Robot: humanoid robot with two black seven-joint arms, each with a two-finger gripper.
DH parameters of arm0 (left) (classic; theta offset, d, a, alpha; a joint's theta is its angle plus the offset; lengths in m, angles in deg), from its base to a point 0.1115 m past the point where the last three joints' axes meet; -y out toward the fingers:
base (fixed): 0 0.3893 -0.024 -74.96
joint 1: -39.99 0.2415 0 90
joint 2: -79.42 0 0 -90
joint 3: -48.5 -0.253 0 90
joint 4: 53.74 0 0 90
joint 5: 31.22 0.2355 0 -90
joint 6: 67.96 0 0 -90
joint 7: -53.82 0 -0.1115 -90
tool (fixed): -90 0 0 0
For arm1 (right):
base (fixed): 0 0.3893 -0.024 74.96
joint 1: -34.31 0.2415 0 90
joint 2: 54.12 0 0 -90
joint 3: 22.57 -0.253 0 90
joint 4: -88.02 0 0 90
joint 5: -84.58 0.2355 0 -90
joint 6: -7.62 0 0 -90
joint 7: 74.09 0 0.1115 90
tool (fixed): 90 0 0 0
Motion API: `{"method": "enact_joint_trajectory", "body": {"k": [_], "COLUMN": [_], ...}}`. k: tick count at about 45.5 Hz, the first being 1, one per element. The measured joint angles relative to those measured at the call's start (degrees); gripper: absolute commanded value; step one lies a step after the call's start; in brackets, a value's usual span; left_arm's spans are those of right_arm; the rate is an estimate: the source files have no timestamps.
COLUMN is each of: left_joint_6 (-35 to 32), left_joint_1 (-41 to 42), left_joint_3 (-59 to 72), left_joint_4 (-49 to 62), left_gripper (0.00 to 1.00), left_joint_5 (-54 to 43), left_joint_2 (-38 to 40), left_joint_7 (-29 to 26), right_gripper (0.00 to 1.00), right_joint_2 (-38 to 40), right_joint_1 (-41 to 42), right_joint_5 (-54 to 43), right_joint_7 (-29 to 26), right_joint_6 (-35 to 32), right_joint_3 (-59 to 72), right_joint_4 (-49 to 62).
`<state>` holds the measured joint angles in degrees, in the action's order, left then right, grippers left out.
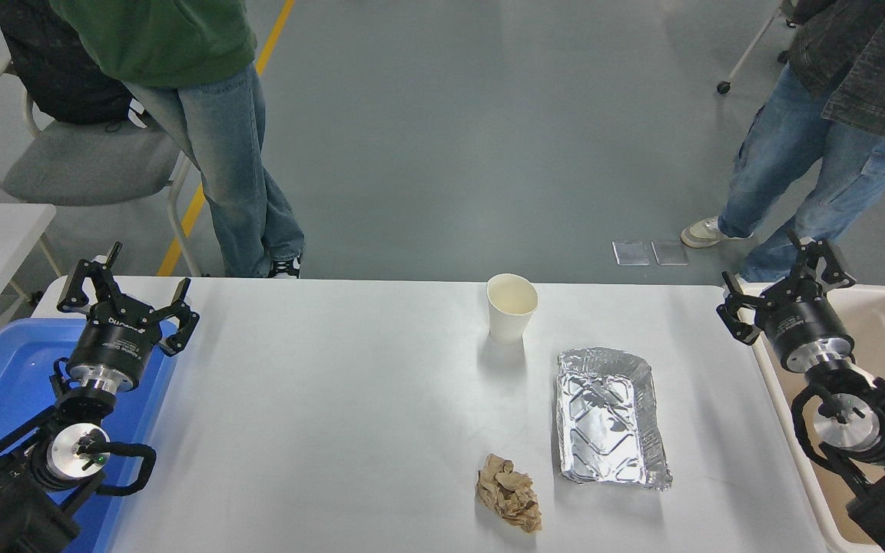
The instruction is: Clean the table surface
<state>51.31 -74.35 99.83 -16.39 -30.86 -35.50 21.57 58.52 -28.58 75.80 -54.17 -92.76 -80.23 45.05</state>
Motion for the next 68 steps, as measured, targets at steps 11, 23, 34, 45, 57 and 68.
{"method": "enact_joint_trajectory", "body": {"k": [11,23,34,45,57,68], "left_joint_6": [0.00,0.00,0.00,0.00,0.00,0.00], "left_joint_1": [0.00,0.00,0.00,0.00,0.00,0.00], "left_joint_3": [0.00,0.00,0.00,0.00,0.00,0.00], "left_joint_4": [0.00,0.00,0.00,0.00,0.00,0.00], "left_gripper": [0.99,0.99,0.99,0.99,0.99,0.99], "left_joint_5": [-0.01,-0.01,-0.01,-0.01,-0.01,0.01], "left_joint_2": [0.00,0.00,-0.03,-0.03,-0.02,-0.02], "left_joint_7": [0.00,0.00,0.00,0.00,0.00,0.00], "right_gripper": [1.00,1.00,1.00,1.00,1.00,1.00], "right_joint_2": [2.52,6.33,9.69,13.49,17.17,19.00], "right_joint_1": [0.13,1.71,4.85,8.03,11.17,13.70], "right_joint_5": [-0.45,-2.37,-7.83,-10.47,-16.26,-25.52], "right_joint_7": [-2.09,-5.22,-7.57,-8.51,-8.89,-10.37], "right_joint_6": [2.69,6.05,7.08,7.36,7.42,7.36], "right_joint_3": [2.53,7.42,12.58,17.76,24.20,29.35], "right_joint_4": [-3.34,-7.40,-9.71,-14.10,-20.24,-24.24]}}
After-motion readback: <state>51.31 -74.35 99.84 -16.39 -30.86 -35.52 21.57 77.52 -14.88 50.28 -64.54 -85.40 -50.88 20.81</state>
